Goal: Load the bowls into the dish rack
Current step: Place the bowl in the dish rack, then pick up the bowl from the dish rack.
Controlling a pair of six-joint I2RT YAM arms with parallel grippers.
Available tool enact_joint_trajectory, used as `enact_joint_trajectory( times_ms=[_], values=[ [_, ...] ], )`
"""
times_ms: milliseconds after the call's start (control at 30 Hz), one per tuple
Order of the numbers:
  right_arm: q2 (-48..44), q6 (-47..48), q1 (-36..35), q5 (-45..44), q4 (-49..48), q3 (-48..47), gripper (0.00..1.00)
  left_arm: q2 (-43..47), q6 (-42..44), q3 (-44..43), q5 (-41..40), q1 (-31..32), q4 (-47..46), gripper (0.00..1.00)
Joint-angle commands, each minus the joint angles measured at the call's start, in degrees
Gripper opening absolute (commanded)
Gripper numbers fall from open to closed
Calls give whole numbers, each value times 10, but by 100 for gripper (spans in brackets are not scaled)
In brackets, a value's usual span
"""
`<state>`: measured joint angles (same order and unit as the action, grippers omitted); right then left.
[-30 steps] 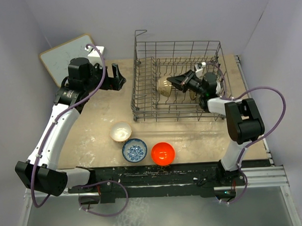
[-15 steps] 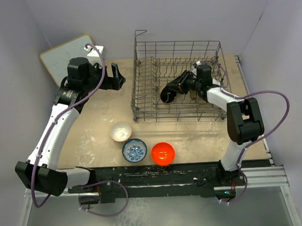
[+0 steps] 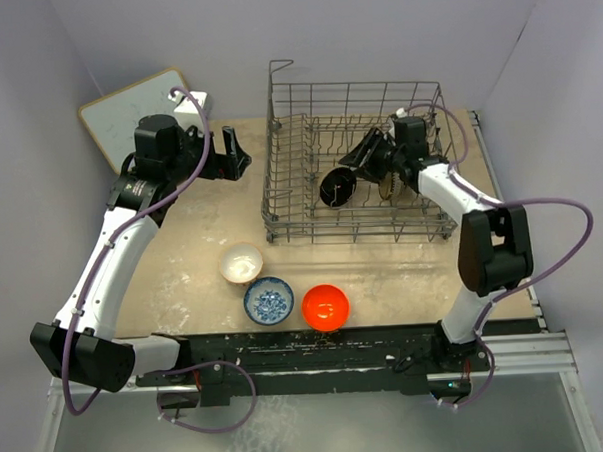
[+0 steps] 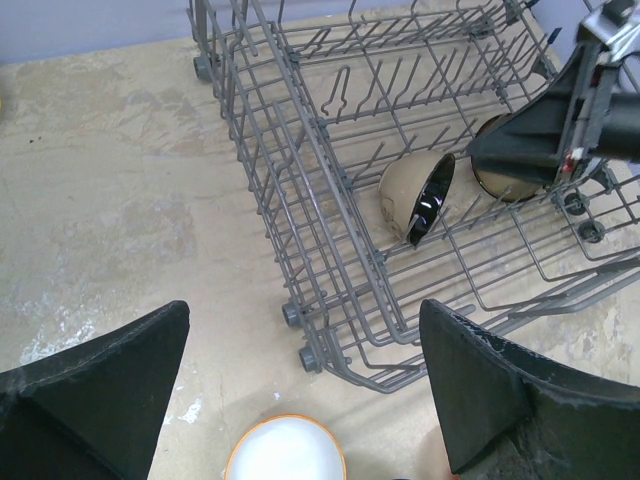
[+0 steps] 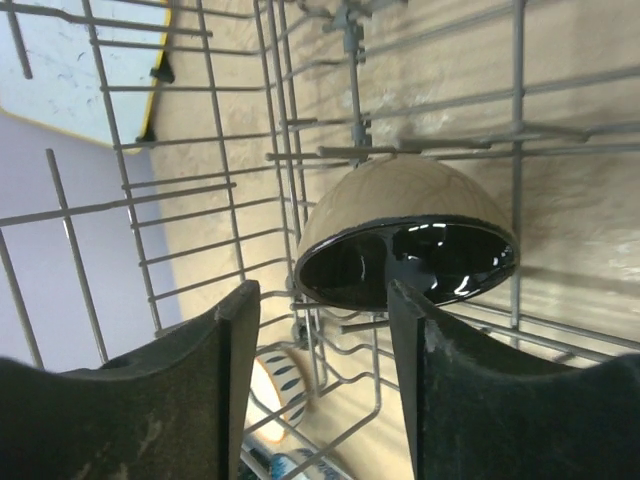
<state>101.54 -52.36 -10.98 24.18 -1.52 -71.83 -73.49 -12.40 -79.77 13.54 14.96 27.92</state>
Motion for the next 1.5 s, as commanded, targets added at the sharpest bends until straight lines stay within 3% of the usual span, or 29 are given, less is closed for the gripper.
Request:
enact_joint_trajectory(
  times_ms=[0, 167, 367, 600, 1267, 1467],
  values=[
    [-71, 106, -9, -102, 100, -82, 62, 16, 2, -10, 17, -5, -28, 99],
    [-90, 194, -50, -229, 202, -141, 66, 21, 1, -11, 22, -5, -28, 99],
    [-43, 252, -150, -348, 308, -229, 66, 31, 1, -16, 19, -6, -18, 99],
    [-5, 224, -186, -341, 313, -240, 64, 65, 4, -21, 1, -6, -3, 99],
    [118, 190, -188, -320, 320, -301, 58, 123, 11, 20, -11, -6, 9, 99],
    [123, 184, -188, -348, 304, -302, 39, 123, 15, 19, -13, -6, 14, 99]
  ],
)
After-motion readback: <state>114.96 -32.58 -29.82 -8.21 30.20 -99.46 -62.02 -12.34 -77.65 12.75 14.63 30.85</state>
